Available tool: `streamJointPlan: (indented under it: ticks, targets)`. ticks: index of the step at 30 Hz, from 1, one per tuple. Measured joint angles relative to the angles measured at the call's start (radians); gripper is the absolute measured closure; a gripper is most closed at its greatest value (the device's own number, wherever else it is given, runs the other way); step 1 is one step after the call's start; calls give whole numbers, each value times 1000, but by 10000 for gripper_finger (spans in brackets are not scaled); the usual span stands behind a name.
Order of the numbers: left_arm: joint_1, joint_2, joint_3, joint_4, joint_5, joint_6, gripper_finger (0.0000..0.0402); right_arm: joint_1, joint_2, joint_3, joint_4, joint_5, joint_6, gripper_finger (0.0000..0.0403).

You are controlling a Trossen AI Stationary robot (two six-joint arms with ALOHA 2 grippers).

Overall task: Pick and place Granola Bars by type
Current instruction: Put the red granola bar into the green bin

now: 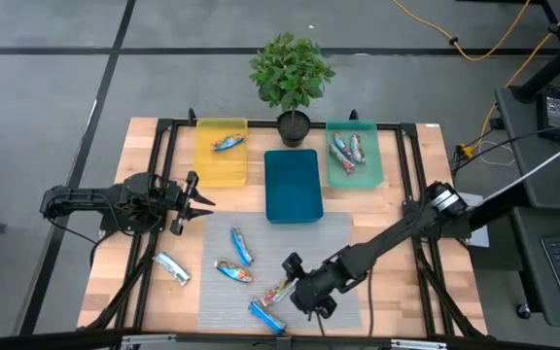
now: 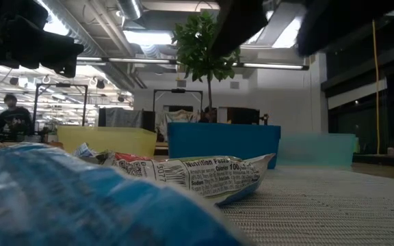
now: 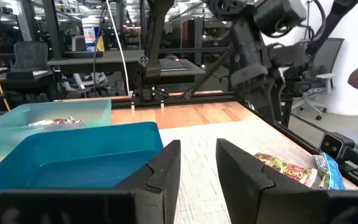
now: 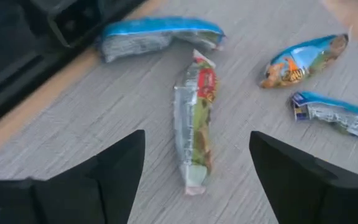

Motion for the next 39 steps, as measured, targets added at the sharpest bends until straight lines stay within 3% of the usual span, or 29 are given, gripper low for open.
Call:
streamJointPlan:
  ticks: [32, 39]
  targets:
    - [0, 0, 0, 0, 0, 0, 307, -109, 158, -1, 35, -160, 4, 112]
    - [0, 0, 0, 0, 0, 0, 307, -127, 163, -1, 30, -209, 4, 144]
